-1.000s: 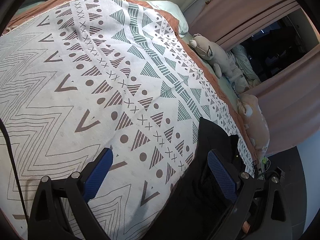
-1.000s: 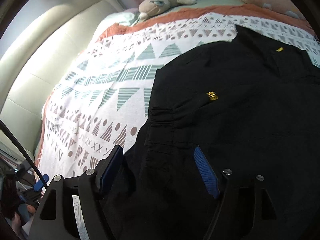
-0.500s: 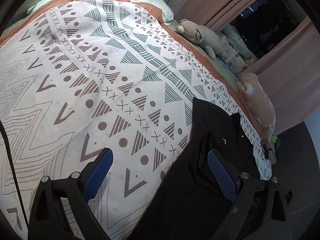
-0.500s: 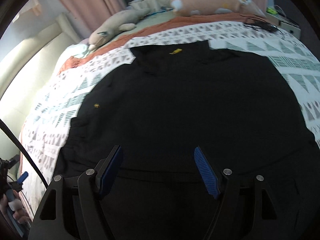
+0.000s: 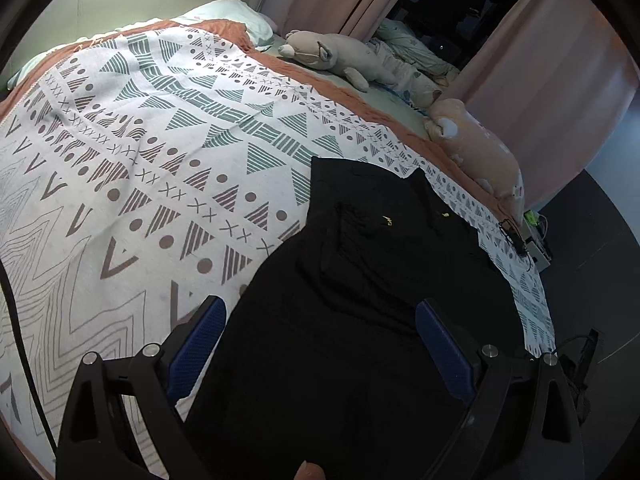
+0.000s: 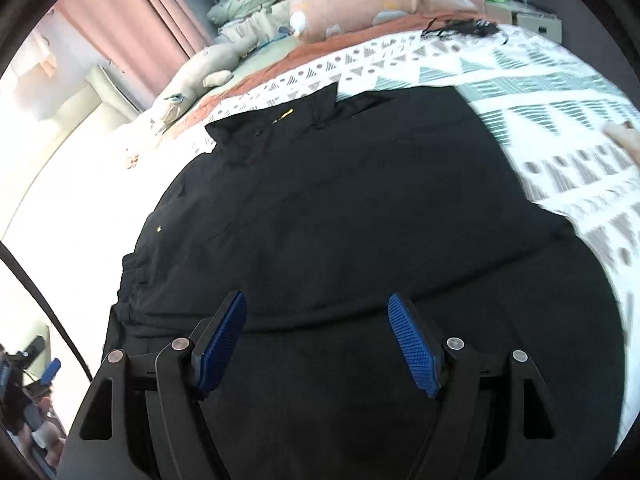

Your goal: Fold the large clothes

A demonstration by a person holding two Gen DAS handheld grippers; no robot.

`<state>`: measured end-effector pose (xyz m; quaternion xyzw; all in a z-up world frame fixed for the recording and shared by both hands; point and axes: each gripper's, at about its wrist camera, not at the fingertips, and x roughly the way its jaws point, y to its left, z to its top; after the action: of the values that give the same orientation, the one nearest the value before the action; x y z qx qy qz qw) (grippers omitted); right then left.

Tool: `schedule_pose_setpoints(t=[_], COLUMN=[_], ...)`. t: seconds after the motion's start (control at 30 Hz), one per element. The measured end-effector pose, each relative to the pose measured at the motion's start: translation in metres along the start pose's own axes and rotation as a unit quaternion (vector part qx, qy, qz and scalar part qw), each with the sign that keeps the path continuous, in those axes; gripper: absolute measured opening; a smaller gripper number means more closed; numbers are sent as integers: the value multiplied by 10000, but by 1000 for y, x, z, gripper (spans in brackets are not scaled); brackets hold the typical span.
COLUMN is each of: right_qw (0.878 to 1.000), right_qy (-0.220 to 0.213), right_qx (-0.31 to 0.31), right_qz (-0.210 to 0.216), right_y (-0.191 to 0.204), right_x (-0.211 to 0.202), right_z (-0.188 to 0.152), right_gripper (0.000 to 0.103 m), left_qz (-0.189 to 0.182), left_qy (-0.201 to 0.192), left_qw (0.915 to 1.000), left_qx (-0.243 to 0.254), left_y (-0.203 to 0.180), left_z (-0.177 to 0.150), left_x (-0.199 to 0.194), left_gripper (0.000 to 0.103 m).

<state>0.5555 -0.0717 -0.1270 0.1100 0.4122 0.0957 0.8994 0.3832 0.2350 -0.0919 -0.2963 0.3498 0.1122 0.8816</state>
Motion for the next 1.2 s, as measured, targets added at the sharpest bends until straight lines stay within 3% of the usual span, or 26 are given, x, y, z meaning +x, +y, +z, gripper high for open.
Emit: schedule_pose_setpoints(t=[0.2,0.3,0.5,0.63,0.77,0.87,0.9,1.2], right_qw=[9996,9988,9971,9944,9926,9907,9902,9840], right_qy=[-272,-460,-670,-728,-985,-1185,-1237,-1736], right_qx=[122,181,314,613,623,576,559,353], right_qz=[-3,-50,182,460,348,334,319,178], right_y=[-23,-32,-47,-65,-80,-86,-89,-110], right_x=[-65,-98,-155,-193,-239,-273,-286,-364], right_z=[-37,-58,-102,-131,-151,-166,-171,-226], right_gripper=[72,82,86,87,87,94,103,103], left_qz=[-39,-40,-89,-361,-471,-595,-618,-758], left_qy=[119,39,-107,-193,-344,-433,-435,-782], left_qw=[9998,9998,9988,9973,9956,9951,9952,9933], left_qx=[185,205,468,611,736,658,619,374], left_y=[-10,-10,-21,-31,-34,-28,-24,22], left_z=[-47,-63,-87,-102,-116,-124,-126,-153], left_x=[-39,-66,-111,-138,-163,-181,-185,-218], left_gripper=[97,97,97,97,103,103,103,103])
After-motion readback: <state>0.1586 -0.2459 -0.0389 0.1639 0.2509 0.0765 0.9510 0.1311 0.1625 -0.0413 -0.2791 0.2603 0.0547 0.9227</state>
